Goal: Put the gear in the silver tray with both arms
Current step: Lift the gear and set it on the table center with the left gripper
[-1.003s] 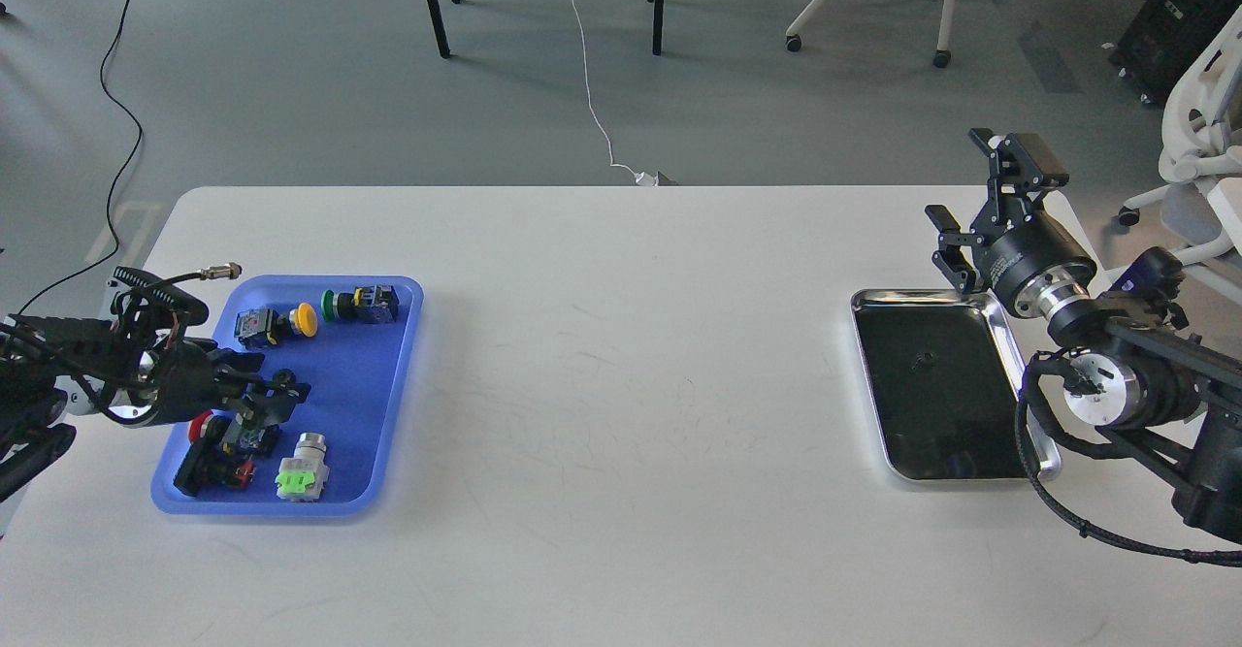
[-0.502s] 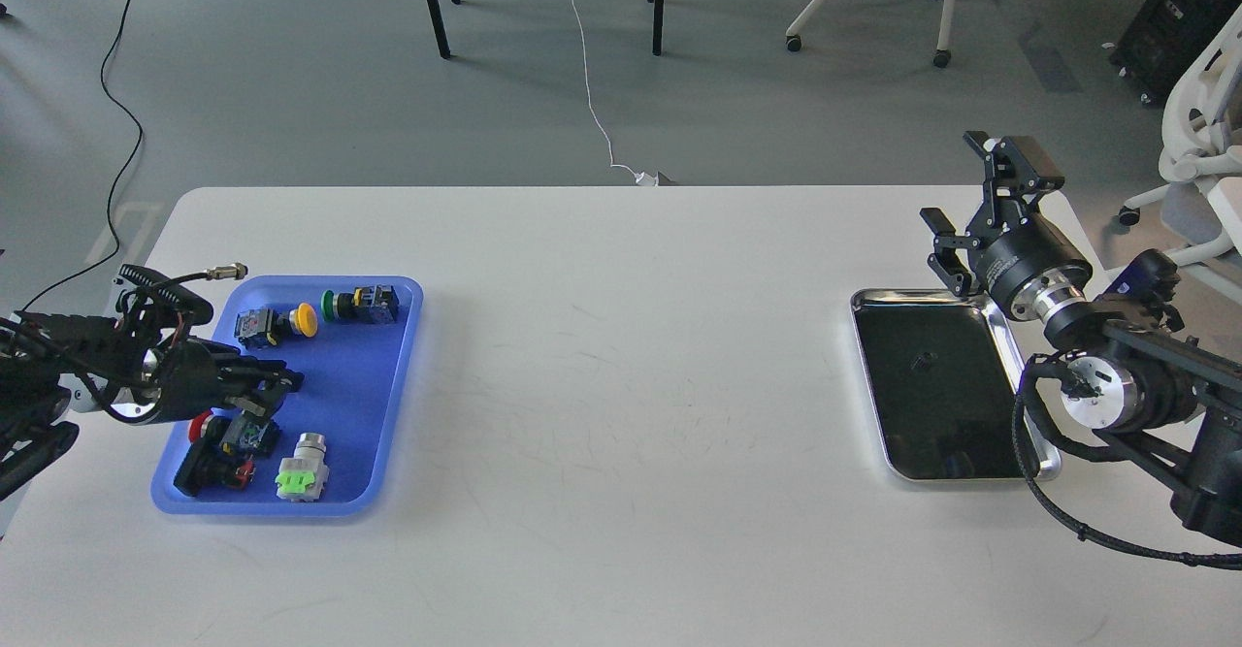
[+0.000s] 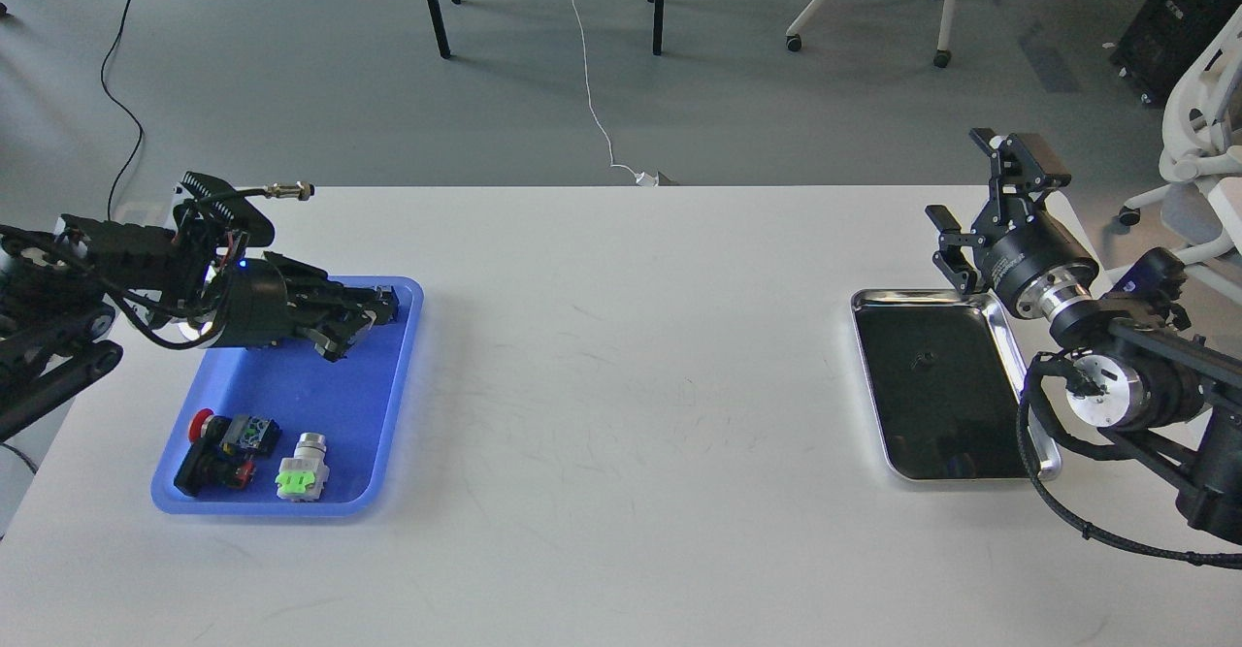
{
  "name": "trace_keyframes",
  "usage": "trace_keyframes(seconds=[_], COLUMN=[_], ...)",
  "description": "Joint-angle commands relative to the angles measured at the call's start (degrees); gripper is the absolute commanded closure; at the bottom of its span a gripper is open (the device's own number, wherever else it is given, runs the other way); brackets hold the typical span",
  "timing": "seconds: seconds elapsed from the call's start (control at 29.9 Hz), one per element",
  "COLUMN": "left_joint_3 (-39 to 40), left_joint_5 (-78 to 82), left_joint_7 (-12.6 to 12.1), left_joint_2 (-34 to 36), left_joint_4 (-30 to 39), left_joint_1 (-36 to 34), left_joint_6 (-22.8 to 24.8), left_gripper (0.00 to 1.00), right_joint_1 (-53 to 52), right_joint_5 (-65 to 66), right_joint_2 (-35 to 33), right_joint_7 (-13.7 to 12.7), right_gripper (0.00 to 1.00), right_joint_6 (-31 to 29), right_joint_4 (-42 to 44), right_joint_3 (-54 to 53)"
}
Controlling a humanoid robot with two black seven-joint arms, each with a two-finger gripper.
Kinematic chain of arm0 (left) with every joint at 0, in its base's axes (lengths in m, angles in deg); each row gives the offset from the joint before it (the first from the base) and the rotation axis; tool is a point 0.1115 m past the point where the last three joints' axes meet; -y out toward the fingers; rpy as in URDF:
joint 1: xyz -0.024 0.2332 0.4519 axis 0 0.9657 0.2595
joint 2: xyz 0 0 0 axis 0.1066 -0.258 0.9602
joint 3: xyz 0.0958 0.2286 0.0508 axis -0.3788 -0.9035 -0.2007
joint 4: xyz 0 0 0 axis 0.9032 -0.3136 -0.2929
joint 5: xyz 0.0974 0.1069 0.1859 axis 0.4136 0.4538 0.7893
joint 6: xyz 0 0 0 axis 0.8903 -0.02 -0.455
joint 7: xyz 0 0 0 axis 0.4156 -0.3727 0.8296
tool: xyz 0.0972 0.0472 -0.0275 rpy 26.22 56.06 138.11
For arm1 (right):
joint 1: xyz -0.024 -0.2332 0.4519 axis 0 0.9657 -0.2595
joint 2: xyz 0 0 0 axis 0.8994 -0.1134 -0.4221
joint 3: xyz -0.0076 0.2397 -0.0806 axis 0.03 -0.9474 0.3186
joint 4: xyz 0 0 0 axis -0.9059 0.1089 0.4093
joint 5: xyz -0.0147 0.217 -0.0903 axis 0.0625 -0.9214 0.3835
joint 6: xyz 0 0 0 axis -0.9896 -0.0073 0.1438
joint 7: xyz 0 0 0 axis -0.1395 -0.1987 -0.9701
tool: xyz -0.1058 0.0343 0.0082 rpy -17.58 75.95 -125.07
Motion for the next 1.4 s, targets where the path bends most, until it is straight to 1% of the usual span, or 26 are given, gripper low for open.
trace_keyframes(seconds=[0.0, 0.13, 0.27, 0.33, 0.47, 0.6, 0.7, 0.9, 1.24, 1.37], left_joint_3=[-0.2, -0.3, -0.4, -1.9, -7.7, -8.7, -9.3, -13.0, -14.4, -14.4], left_joint_5=[1.0, 6.9, 7.0, 7.0, 7.0, 7.0, 7.0, 7.0, 7.0, 7.0], left_joint_7=[0.0, 0.0, 0.0, 0.0, 0.0, 0.0, 0.0, 0.0, 0.0, 0.0], left_joint_2=[-3.7, -12.2, -21.3, -25.9, -33.2, -40.3, -44.6, -47.9, -47.9, -47.9], left_joint_4=[3.0, 2.2, -1.3, -4.3, -11.5, -18.9, -23.0, -25.2, -30.6, -31.3], left_joint_1=[-3.5, -5.9, -7.8, -9.0, -11.7, -12.4, -13.0, -13.0, -12.5, -12.2], left_joint_6=[2.2, 4.3, 4.3, 4.3, 4.3, 4.3, 4.3, 4.3, 4.3, 4.3], left_gripper=[0.82, 0.82, 0.82, 0.81, 0.81, 0.81, 0.81, 0.81, 0.8, 0.78], right_joint_1=[0.6, 2.0, 3.5, 4.2, 4.8, 5.2, 5.2, 5.2, 5.2, 5.2], right_joint_5=[-0.9, -3.1, -7.3, -8.7, -8.8, -8.8, -8.8, -8.8, -8.8, -8.8], right_joint_2=[0.0, 0.0, -1.2, -1.9, -2.8, -3.5, -3.5, -3.4, -3.5, -3.5], right_joint_7=[0.0, 0.0, 0.0, 0.0, 0.0, 0.0, 0.0, 0.0, 0.0, 0.0], right_gripper=[0.02, 0.02, 0.02, 0.02, 0.02, 0.02, 0.02, 0.02, 0.02, 0.02], right_joint_6=[-0.3, -3.1, -6.7, -7.4, -7.4, -7.3, -7.3, -7.3, -7.2, -7.1], right_joint_4=[0.2, 0.3, 0.8, 0.7, 0.7, 0.6, 0.6, 0.6, 0.7, 0.6], right_joint_3=[-0.5, -1.9, -3.9, -4.7, -4.9, -4.9, -4.9, -4.9, -4.9, -4.9])
